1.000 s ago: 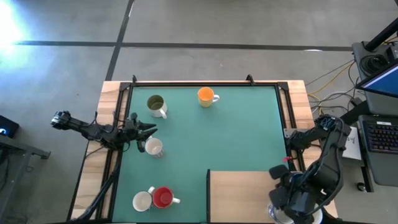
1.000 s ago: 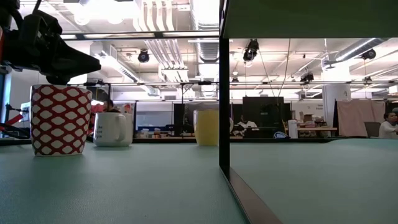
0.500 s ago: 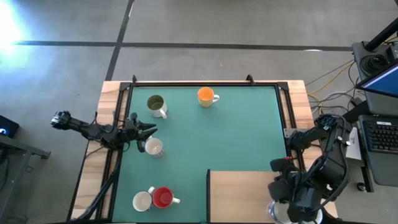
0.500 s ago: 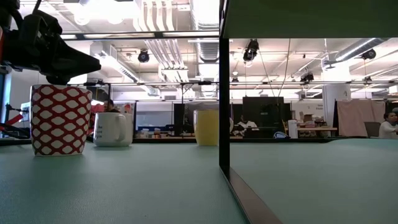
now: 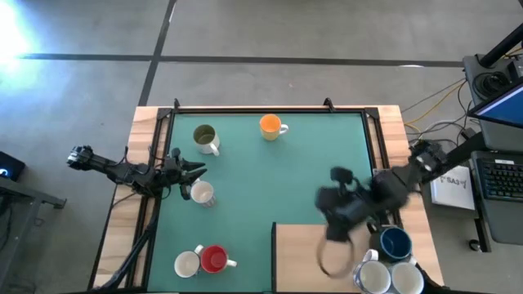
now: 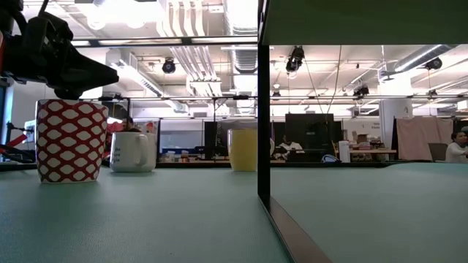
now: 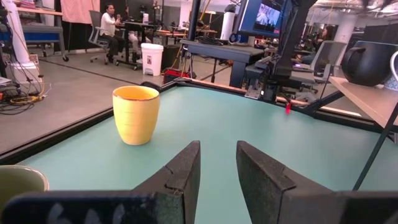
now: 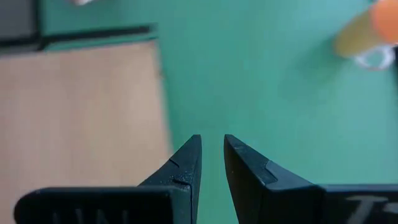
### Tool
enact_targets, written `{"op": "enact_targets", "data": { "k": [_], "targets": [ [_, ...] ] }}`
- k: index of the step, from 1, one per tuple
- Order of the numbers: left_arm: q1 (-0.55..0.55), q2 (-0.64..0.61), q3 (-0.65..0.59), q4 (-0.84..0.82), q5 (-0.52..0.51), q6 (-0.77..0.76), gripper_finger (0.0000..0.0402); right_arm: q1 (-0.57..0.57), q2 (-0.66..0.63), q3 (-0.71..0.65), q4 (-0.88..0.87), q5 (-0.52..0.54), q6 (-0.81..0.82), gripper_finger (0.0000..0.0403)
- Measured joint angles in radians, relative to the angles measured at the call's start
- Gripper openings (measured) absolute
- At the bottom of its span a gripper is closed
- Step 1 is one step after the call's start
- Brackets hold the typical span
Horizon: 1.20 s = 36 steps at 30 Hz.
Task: Place coffee mugs
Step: Put the yellow mug on the shelf
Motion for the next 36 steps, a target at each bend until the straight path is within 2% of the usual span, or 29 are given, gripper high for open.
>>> {"op": "enact_targets", "data": {
  "k": [6,16,20,26,32,36],
  "targets": [
    [0.0,0.0,0.0,0.0,0.0,0.0,0.0087,-0.202,0.0,-0.067,0.149,0.082,-0.12,0.0059],
    [0.0,0.0,0.0,0.0,0.0,0.0,0.0087,-0.429,0.0,-0.315,0.777,0.092,-0.437,0.0059],
    [0.0,0.0,0.0,0.0,0.0,0.0,0.0087,-0.493,0.0,-0.42,0.938,0.066,-0.453,0.0059],
    [0.0,0.0,0.0,0.0,0.0,0.0,0.0087,-0.597,0.0,-0.516,1.014,-0.119,-0.396,0.0088],
    [0.0,0.0,0.0,0.0,0.0,0.0,0.0087,-0.68,0.0,-0.548,1.009,-0.126,-0.382,0.0132],
    [0.0,0.0,0.0,0.0,0.0,0.0,0.0087,-0.724,0.001,-0.568,0.983,-0.134,-0.49,0.0147]
  ]
}}
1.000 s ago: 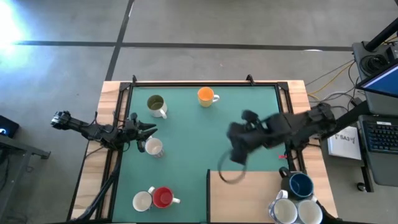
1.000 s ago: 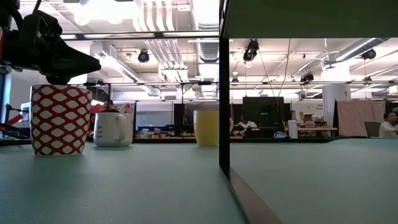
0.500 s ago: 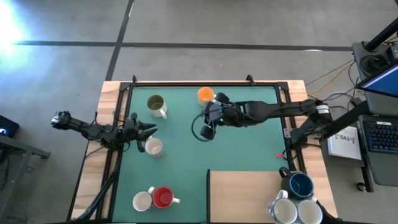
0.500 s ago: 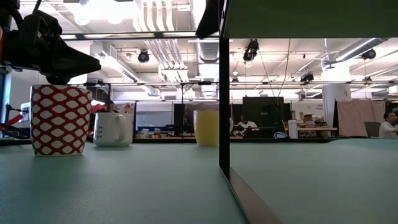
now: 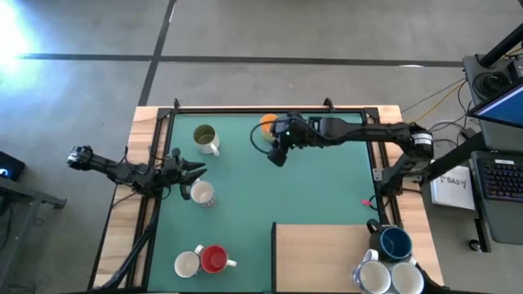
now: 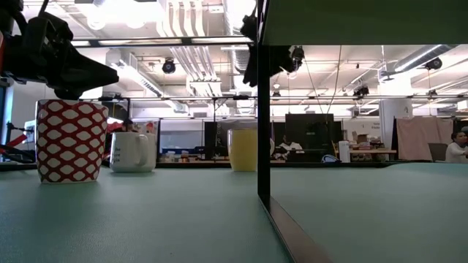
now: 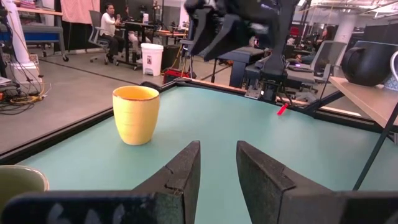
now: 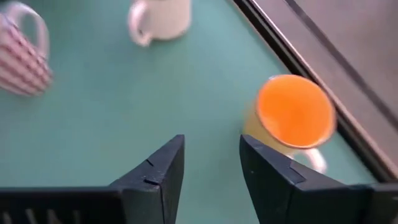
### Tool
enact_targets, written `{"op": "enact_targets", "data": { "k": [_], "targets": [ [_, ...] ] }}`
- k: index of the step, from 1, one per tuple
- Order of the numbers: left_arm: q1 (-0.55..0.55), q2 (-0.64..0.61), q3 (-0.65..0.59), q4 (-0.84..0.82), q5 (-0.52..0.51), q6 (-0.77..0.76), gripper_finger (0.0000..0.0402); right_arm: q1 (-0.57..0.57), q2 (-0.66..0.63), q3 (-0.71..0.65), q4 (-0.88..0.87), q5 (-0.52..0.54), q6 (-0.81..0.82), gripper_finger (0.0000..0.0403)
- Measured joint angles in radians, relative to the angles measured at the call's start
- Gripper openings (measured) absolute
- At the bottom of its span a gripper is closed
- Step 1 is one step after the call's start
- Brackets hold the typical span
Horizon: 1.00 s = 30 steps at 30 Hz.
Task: Place coffee mugs
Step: Put the yellow mug on the shelf
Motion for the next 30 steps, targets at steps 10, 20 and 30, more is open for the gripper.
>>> {"op": "enact_targets", "data": {
  "k": [10,20,30],
  "targets": [
    [0.0,0.0,0.0,0.0,0.0,0.0,0.0087,-0.067,0.098,-0.001,0.03,-0.062,-0.165,0.0138],
    [0.0,0.0,0.0,0.0,0.0,0.0,0.0087,-0.119,0.166,0.011,0.045,-0.036,-0.275,0.0133],
    [0.0,0.0,0.0,0.0,0.0,0.0,0.0087,-0.148,0.252,0.056,0.066,-0.037,-0.395,0.0134]
  ]
}}
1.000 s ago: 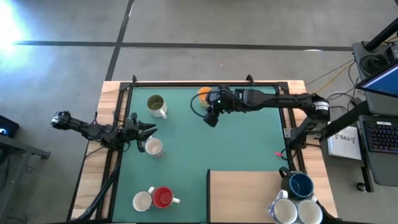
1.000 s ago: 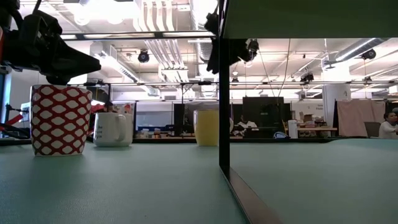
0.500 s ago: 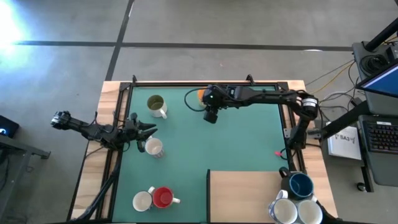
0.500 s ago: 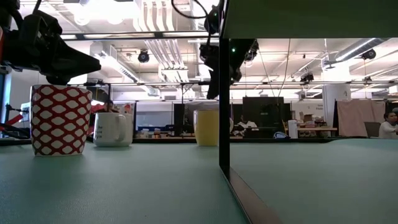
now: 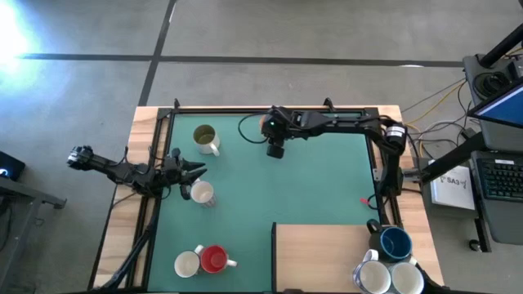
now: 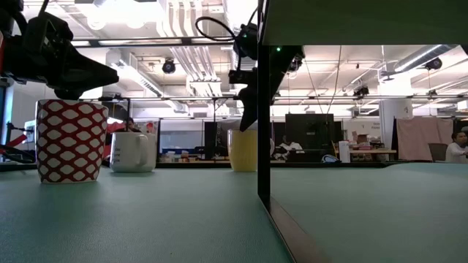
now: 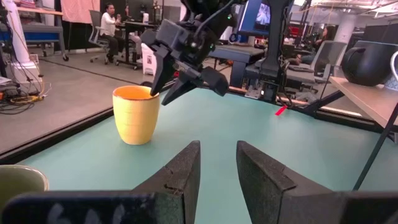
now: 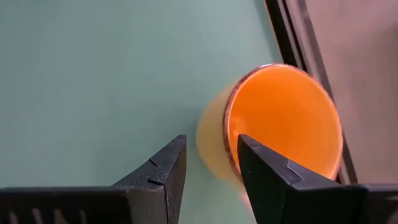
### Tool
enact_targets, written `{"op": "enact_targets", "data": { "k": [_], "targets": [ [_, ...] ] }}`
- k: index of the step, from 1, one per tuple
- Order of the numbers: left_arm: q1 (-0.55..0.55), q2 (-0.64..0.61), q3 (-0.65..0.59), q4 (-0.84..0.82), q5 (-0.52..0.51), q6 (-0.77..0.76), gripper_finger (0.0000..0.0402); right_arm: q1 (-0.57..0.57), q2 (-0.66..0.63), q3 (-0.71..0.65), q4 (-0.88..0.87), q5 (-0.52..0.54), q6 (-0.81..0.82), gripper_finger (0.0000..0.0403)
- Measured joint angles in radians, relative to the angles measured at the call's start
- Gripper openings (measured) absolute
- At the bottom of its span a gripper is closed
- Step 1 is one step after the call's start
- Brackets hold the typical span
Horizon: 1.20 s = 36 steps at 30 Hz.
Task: Place coffee mugs
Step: Put the yellow mug on the shelf
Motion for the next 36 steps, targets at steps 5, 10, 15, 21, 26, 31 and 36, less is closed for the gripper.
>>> {"op": "enact_targets", "data": {
  "k": [5,10,15,21,26,31,36],
  "targets": [
    [0.0,0.0,0.0,0.0,0.0,0.0,0.0087,-0.02,0.03,0.031,-0.006,-0.005,-0.033,0.0127],
    [0.0,0.0,0.0,0.0,0.0,0.0,0.0087,-0.03,0.039,0.031,-0.009,-0.028,-0.022,0.0113],
    [0.0,0.0,0.0,0.0,0.0,0.0,0.0087,-0.037,0.044,0.031,-0.012,-0.086,-0.019,0.0079],
    [0.0,0.0,0.0,0.0,0.0,0.0,0.0087,-0.036,0.046,0.031,-0.015,-0.138,-0.003,0.0018],
    [0.0,0.0,0.0,0.0,0.0,0.0,0.0087,-0.036,0.028,0.04,-0.075,-0.178,0.032,0.0012],
    [0.0,0.0,0.0,0.0,0.0,0.0,0.0087,-0.013,0.003,0.127,-0.287,-0.246,0.04,0.0011],
    [0.0,0.0,0.0,0.0,0.0,0.0,0.0087,0.038,-0.016,0.207,-0.509,-0.268,-0.049,0.0011]
  ]
}}
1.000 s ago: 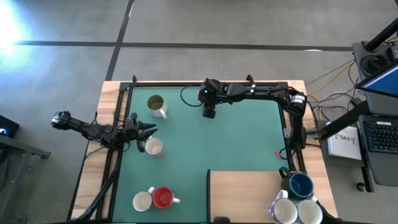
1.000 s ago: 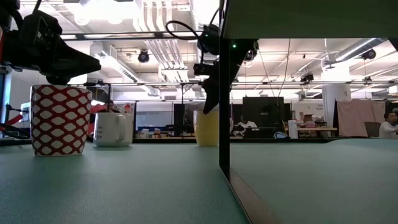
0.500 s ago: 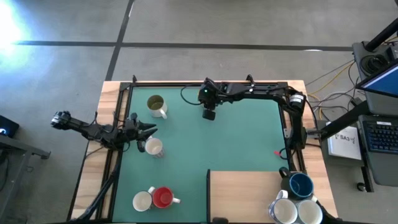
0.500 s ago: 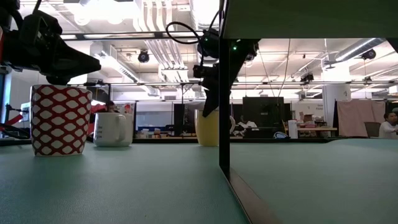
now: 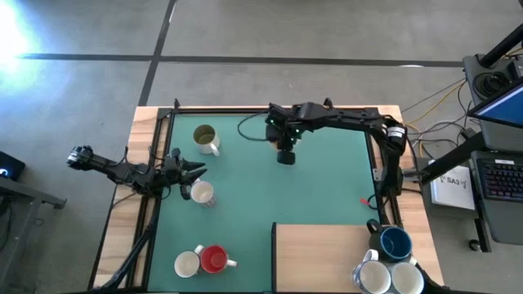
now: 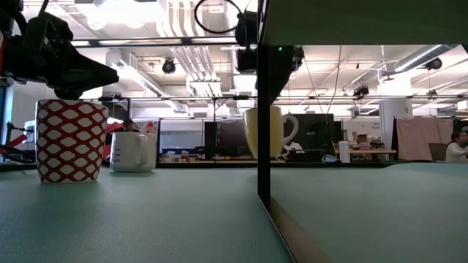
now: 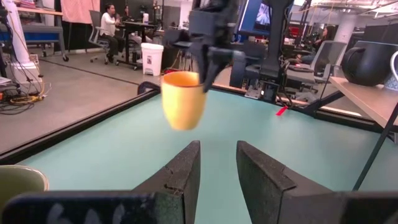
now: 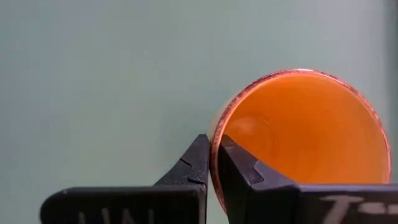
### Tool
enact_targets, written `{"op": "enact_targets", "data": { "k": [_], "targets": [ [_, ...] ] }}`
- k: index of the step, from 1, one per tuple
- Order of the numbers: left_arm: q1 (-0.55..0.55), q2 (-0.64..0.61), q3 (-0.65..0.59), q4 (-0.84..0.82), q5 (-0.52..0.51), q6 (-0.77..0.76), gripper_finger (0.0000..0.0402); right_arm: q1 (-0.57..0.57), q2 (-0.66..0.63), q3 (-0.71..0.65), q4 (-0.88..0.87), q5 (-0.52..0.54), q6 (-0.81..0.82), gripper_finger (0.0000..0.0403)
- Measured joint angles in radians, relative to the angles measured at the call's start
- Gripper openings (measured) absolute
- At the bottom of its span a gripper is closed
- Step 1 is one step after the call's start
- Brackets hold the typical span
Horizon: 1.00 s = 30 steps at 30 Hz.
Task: Place coffee mugs
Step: Put the yellow mug on the shelf
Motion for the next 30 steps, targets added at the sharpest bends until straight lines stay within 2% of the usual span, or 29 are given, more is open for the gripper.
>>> {"op": "enact_targets", "data": {
  "k": [5,11,17,30],
  "targets": [
    [0.0,0.0,0.0,0.0,0.0,0.0,0.0087,0.079,-0.004,0.045,-0.138,-0.003,-0.07,0.001],
    [0.0,0.0,0.0,0.0,0.0,0.0,0.0087,0.18,-0.004,0.045,-0.14,0.004,-0.098,0.0011],
    [0.0,0.0,0.0,0.0,0.0,0.0,0.0087,0.274,-0.024,0.045,-0.131,0.006,-0.057,0.0011],
    [0.0,0.0,0.0,0.0,0.0,0.0,0.0087,0.392,-0.194,-0.024,-0.171,0.021,-0.003,0.0012]
  ]
}}
